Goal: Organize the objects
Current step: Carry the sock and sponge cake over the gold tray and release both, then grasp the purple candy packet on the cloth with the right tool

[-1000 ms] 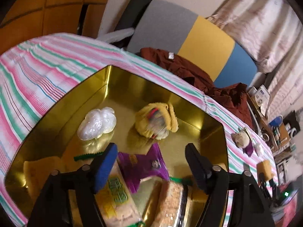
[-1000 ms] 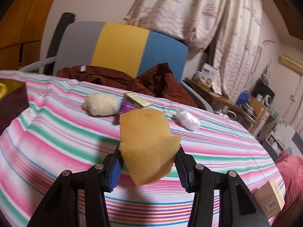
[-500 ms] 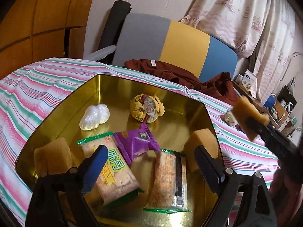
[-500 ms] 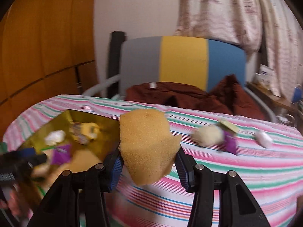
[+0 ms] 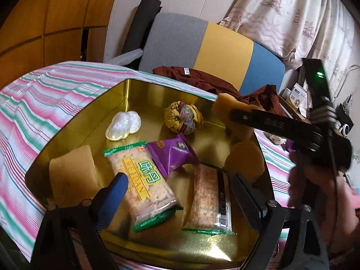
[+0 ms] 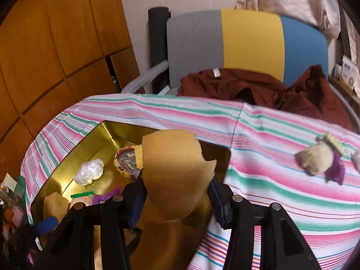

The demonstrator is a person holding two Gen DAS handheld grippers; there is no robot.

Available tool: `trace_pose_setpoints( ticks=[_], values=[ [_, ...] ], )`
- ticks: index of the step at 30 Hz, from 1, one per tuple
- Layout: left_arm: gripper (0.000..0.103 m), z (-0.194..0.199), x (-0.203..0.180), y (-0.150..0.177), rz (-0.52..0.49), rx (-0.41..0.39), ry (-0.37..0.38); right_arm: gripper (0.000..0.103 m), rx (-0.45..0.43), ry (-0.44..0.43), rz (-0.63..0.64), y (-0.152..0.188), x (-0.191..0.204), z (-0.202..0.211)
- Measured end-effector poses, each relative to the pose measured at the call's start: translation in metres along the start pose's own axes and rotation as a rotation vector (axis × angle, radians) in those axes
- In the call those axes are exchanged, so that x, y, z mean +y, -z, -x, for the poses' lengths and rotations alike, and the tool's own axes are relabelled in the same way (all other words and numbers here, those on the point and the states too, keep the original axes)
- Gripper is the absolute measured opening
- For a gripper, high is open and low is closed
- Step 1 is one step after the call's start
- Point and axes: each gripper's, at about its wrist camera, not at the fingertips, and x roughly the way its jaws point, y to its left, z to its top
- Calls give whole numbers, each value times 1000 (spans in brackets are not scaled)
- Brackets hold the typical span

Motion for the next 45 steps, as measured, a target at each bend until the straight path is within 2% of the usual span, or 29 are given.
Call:
trace_pose_setpoints(
  ticks=[4,8,10,16,19,22,30,34,39,45],
  values=[
    [93,0,0,3,3,9,2,58,17,23,-29,4,-4,-7],
    [93,3,-1,4,8,5,8,61,-25,-6,-58,9,-10,12],
    [93,3,-2,3,11,3,13,67,-55,-6,-61,13,-12,24],
    [94,6,-7,4,14,3,24,67,-118,6,-58,29,-14,50],
    [97,8,-9,5,24,8,36,67,-134,19,-88,36,-22,60],
    [102,9,-12,7,28,6,39,67,-125,32,-125,44,-35,66],
    [103,9,-26,16,18,43,66,67,-70,131,-206,73,-80,72],
    [103,15,-42,19,-32,32,83,67,-51,176,-234,90,-105,78],
    [103,22,-71,22,-142,15,115,67,-44,217,-276,106,-135,88],
    [103,19,-106,32,-249,52,163,67,-44,249,-314,113,-172,94]
  ],
)
